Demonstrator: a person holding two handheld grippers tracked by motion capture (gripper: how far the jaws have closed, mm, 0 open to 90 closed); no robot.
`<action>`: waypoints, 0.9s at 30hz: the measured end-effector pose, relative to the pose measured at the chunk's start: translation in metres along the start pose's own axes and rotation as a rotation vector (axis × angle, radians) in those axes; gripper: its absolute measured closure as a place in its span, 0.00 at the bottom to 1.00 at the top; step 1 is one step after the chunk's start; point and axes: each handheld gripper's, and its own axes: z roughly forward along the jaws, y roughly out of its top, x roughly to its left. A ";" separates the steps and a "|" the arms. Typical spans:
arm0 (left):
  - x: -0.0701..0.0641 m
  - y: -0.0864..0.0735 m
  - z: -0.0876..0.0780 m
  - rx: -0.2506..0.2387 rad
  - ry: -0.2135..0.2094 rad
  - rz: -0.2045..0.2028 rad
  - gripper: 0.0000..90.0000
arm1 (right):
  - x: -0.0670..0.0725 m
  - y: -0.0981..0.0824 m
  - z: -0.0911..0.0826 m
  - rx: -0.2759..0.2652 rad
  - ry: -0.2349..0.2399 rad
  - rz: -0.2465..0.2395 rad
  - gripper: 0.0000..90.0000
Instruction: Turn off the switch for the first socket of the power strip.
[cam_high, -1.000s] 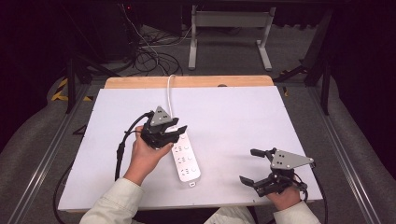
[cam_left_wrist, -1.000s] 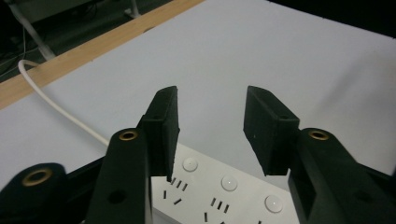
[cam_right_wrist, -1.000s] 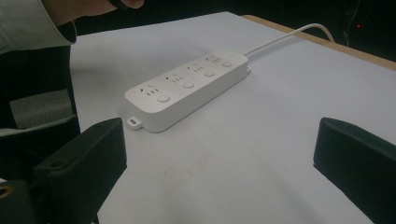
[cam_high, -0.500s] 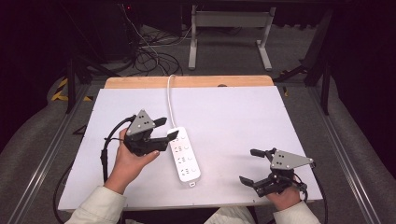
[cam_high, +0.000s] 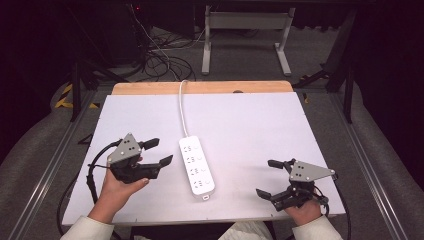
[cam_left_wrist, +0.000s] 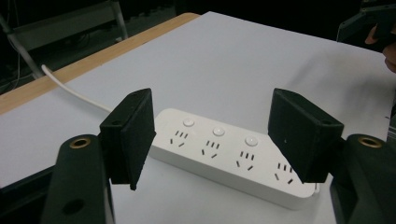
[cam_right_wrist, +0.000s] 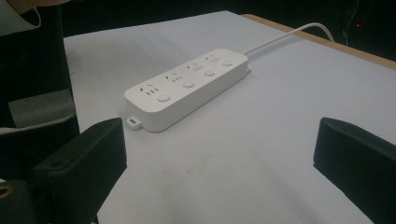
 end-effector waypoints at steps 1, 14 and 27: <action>0.000 -0.003 -0.002 -0.003 0.000 -0.006 0.34 | 0.000 0.000 0.000 0.002 -0.001 0.000 0.03; -0.003 -0.039 -0.013 -0.009 -0.006 0.015 0.27 | -0.001 -0.001 0.000 0.005 0.002 0.004 0.03; -0.003 -0.069 -0.015 -0.018 0.019 -0.020 0.27 | -0.001 -0.001 -0.001 0.002 0.003 0.005 0.03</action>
